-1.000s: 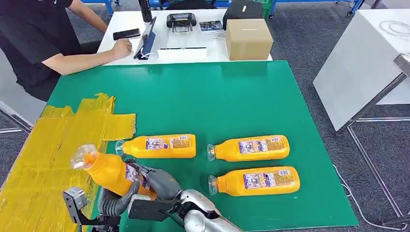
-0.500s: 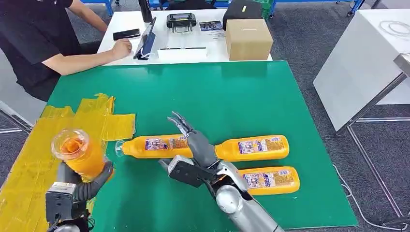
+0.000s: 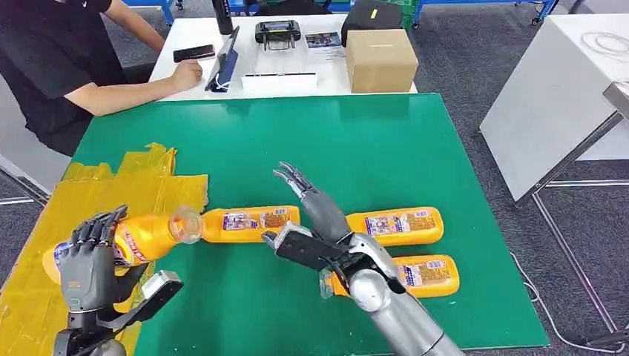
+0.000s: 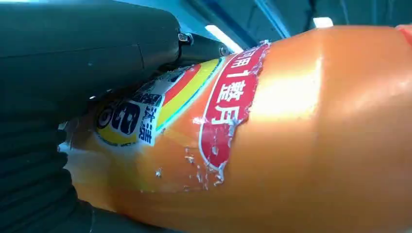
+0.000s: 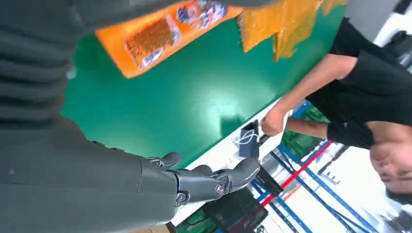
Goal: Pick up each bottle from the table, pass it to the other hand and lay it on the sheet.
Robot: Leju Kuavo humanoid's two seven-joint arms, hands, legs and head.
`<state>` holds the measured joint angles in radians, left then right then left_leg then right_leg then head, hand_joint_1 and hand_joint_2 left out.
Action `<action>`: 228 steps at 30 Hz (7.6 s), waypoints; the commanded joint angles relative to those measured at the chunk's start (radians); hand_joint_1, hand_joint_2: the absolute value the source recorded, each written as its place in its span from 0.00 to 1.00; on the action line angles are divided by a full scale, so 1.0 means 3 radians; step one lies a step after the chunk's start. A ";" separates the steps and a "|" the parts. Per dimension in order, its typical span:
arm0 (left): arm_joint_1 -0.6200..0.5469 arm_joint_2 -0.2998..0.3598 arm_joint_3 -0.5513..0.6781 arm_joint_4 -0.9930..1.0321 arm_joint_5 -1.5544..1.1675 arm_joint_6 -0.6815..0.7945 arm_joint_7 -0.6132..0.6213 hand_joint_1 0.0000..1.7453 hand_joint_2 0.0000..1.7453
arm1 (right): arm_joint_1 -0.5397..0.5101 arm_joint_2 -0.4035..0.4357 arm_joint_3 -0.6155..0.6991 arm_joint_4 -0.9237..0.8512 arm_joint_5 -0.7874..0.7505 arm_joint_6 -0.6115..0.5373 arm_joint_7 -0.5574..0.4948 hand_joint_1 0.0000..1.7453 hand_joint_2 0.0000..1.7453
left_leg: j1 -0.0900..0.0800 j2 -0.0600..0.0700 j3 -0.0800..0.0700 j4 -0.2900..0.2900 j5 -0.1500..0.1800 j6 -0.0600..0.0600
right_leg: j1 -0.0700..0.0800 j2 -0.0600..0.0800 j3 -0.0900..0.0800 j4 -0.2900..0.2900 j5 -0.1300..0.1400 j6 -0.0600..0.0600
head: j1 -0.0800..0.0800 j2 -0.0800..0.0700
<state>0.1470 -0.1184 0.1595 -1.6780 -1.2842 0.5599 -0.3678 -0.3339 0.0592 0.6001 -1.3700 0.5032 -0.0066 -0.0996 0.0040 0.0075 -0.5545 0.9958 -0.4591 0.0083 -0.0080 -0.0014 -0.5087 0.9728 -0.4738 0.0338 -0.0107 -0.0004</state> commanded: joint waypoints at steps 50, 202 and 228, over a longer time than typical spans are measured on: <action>-0.0220 0.1022 -0.0213 0.1807 0.0059 -0.0894 -0.0259 0.97 0.00 | -0.0714 -0.0070 0.0082 0.0851 -0.0243 0.0186 -0.0034 0.00 1.00 | 0.0005 0.0007 0.0018 -0.0006 0.0003 -0.0005 | 0.0005 0.0010 0.0011 0.0005 0.0005 -0.0003 | 0.0000 0.0000; -0.0304 -0.0406 0.0660 0.0298 0.5276 -0.3580 -0.0262 0.00 1.00 | -0.0371 0.0394 -0.0315 0.1061 0.0338 -0.0511 -0.0049 1.00 1.00 | 0.0004 -0.0015 0.0003 -0.0001 0.0007 -0.0006 | 0.0003 -0.0013 0.0007 0.0001 -0.0001 -0.0002 | 0.0000 0.0000; -0.0213 -0.0544 -0.0215 0.0224 0.5528 -0.3498 -0.0077 0.00 1.00 | -0.0355 0.0966 0.0750 0.1720 0.0539 -0.0425 -0.0092 1.00 1.00 | 0.0007 -0.0008 0.0001 -0.0003 0.0005 -0.0007 | 0.0006 -0.0004 0.0004 -0.0002 0.0001 -0.0003 | 0.0000 0.0000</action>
<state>0.0928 -0.2831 0.1640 -1.6361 0.4177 -0.5379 -0.3616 -0.4123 0.3231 0.6996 -0.9735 0.6664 -0.1381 -0.1213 0.0042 0.0070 -0.5565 0.9958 -0.4574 0.0064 -0.0078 -0.0017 -0.5108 0.9748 -0.4737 0.0337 -0.0107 -0.0004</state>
